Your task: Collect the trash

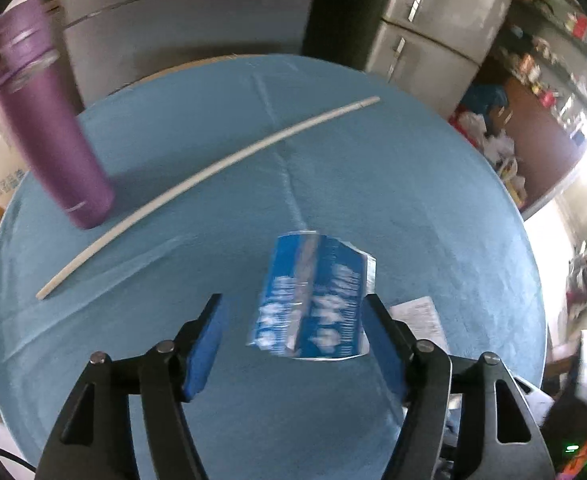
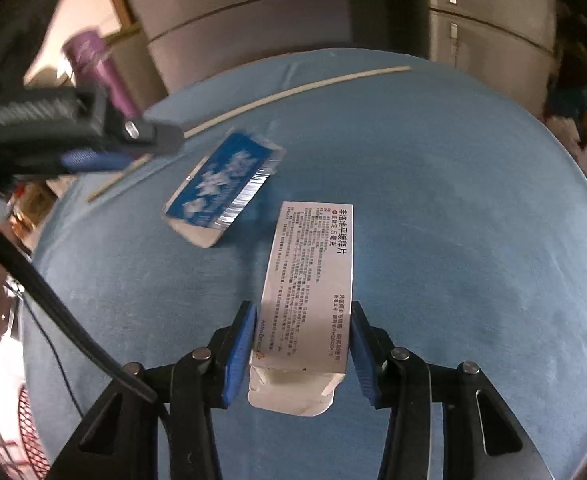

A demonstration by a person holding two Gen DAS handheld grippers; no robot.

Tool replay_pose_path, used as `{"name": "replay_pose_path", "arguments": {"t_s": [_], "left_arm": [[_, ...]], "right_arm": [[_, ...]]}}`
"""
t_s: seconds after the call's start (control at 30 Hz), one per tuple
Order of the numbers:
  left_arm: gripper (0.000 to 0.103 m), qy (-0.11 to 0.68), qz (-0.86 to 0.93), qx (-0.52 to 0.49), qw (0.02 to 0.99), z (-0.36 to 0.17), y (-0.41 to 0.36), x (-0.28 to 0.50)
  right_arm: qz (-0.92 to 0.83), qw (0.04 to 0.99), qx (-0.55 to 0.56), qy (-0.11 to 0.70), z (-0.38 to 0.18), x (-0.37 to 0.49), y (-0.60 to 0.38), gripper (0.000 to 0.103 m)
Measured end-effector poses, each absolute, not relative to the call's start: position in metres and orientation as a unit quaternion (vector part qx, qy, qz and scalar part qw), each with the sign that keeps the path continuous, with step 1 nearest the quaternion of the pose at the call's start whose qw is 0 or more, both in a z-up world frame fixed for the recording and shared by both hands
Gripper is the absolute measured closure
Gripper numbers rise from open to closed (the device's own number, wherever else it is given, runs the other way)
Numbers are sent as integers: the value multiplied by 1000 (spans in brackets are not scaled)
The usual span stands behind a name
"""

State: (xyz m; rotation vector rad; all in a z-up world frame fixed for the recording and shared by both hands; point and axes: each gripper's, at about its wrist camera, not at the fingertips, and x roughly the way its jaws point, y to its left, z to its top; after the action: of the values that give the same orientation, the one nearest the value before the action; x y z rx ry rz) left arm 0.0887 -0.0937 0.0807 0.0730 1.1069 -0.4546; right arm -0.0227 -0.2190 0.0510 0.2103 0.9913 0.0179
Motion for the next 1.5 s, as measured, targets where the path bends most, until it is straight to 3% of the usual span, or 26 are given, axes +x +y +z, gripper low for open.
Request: {"name": "replay_pose_path", "arguments": {"t_s": [0.3, 0.57, 0.77, 1.2, 1.5], "left_arm": [[33, 525, -204, 76, 823, 58, -139, 90], [33, 529, -183, 77, 825, 39, -132, 100], [41, 515, -186, 68, 834, 43, -119, 98], [41, 464, -139, 43, 874, 111, -74, 25], [41, 400, -59, 89, 910, 161, -33, -49]], "right_arm": [[-15, 879, 147, 453, 56, -48, -276, 55], [-3, 880, 160, 448, 62, -48, -274, 55], [4, 880, 163, 446, 64, -48, -267, 55], [27, 896, 144, 419, 100, -68, -236, 55], [50, 908, 132, 394, 132, -98, -210, 55]]}}
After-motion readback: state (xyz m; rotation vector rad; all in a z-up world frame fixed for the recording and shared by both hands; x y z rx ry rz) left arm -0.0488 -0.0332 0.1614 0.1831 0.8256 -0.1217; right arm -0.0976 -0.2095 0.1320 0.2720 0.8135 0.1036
